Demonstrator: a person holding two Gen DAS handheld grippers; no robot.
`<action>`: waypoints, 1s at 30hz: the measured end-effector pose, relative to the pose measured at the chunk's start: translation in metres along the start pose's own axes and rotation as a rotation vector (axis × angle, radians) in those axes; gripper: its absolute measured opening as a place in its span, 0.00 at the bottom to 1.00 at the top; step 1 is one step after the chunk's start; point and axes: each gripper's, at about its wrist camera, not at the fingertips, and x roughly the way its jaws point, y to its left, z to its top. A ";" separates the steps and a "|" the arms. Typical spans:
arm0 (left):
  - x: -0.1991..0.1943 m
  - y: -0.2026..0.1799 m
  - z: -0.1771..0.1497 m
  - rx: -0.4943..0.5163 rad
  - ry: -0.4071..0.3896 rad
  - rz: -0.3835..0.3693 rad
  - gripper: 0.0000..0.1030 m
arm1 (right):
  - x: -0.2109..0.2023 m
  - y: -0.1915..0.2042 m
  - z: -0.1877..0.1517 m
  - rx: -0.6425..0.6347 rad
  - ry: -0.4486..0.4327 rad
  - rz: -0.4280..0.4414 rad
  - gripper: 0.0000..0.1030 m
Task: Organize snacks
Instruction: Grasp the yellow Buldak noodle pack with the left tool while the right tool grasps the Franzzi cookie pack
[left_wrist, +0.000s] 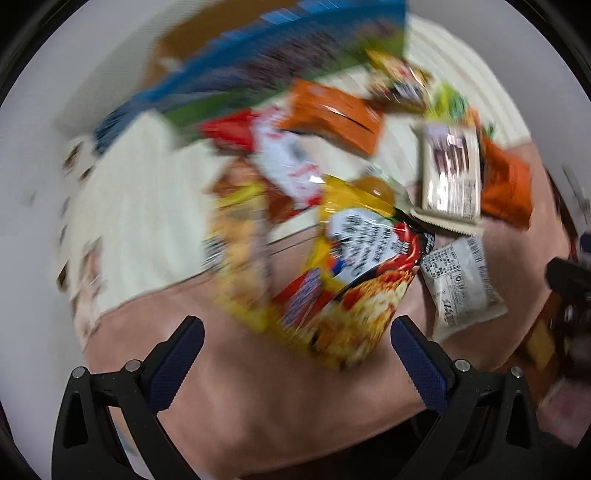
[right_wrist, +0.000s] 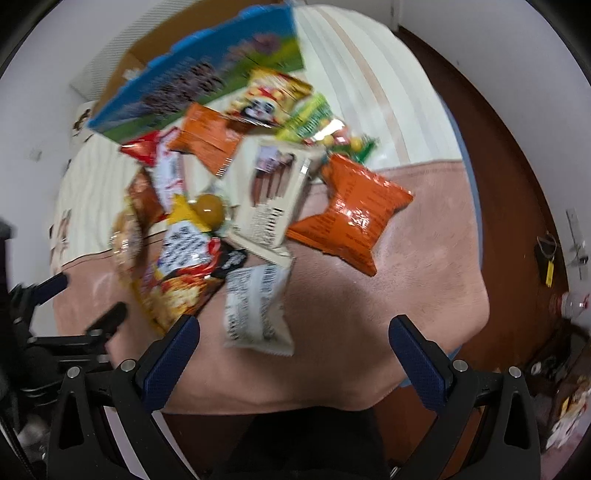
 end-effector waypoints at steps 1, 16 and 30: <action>0.011 -0.005 0.004 0.027 0.016 -0.020 1.00 | 0.008 -0.004 0.001 0.018 0.006 -0.001 1.00; 0.073 0.038 0.014 -0.251 0.100 -0.227 0.87 | 0.033 0.014 0.052 0.075 -0.025 0.000 0.91; 0.101 0.108 -0.025 -0.456 0.147 -0.383 0.90 | 0.124 0.083 0.104 -0.151 0.180 -0.149 0.58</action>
